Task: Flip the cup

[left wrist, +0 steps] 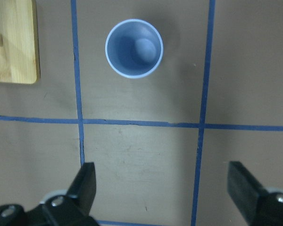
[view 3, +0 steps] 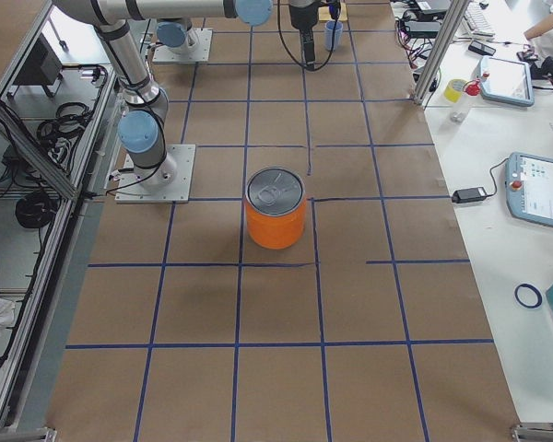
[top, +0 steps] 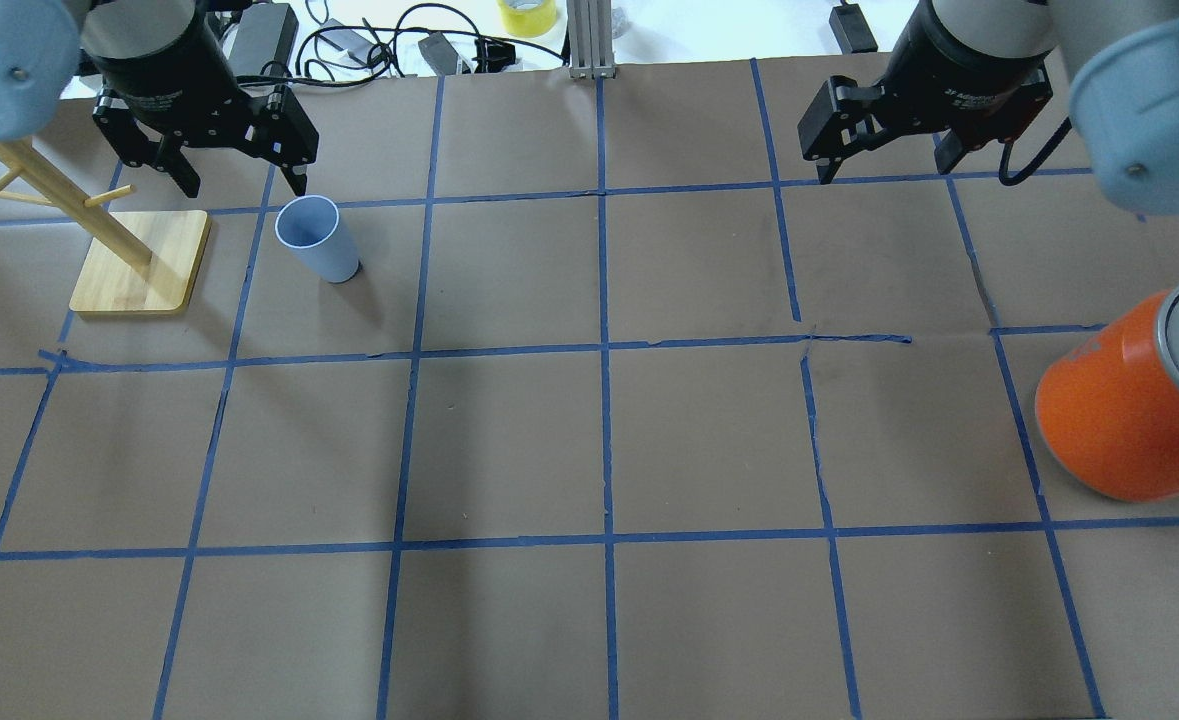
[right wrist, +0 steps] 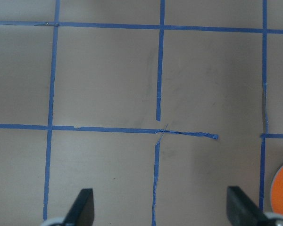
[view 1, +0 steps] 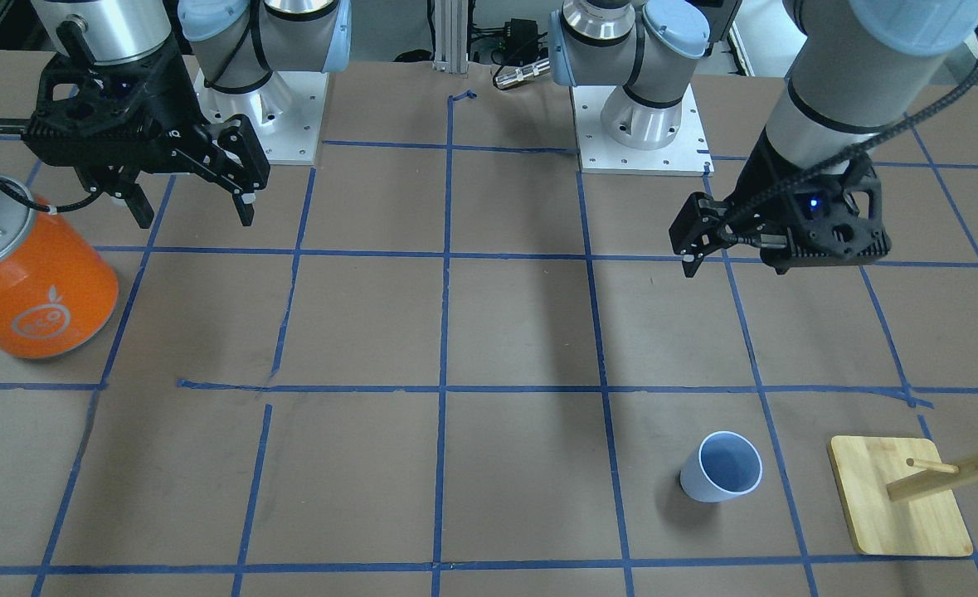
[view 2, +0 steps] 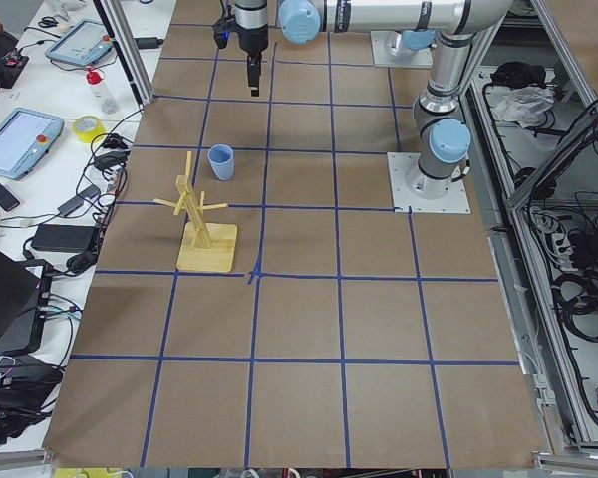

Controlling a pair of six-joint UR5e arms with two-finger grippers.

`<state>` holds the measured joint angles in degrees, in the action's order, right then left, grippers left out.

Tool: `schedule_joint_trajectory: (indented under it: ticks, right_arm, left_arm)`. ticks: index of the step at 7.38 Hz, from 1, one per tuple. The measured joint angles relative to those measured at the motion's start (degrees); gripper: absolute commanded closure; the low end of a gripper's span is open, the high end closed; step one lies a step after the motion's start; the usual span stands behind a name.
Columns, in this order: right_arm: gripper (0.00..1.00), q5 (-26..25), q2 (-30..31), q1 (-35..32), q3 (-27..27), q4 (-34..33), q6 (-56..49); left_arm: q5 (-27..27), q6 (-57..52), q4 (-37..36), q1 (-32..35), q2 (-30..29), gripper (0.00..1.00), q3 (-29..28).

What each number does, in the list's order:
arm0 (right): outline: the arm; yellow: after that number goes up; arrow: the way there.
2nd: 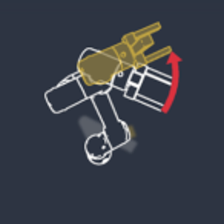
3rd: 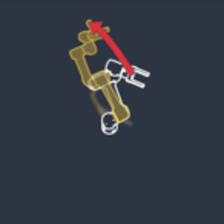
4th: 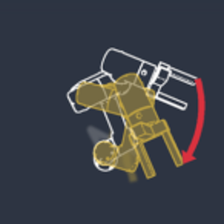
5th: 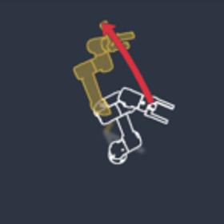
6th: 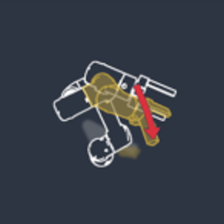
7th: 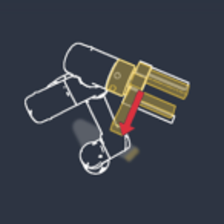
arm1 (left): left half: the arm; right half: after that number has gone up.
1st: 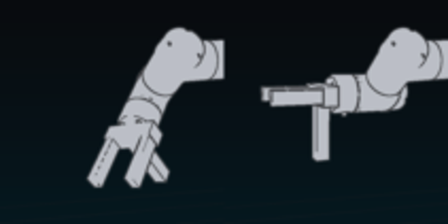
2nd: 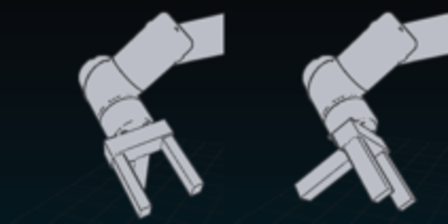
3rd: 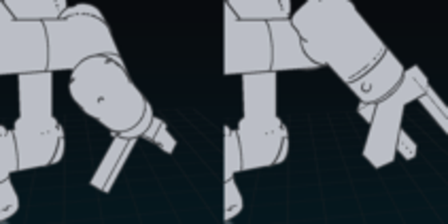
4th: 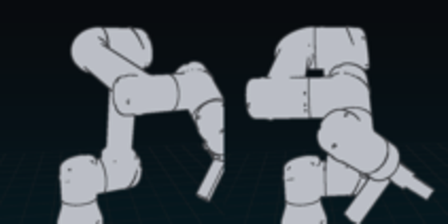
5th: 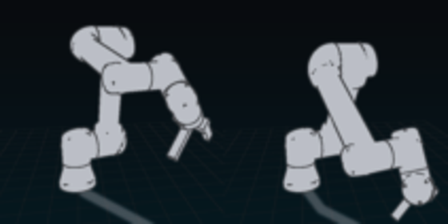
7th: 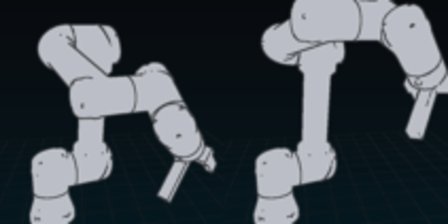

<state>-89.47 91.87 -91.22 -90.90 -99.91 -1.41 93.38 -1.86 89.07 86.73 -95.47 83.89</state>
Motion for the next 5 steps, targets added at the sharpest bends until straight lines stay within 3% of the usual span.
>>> schedule_joint_trajectory:
  ticks: [5]
  right_arm:
    - [0.0, 0.16, 0.05, -0.01, -0.06, 0.15, -0.23]
  left_arm:
    - [-1.35, 0.32, 0.89, 0.11, 6.55, 0.0, 6.27]
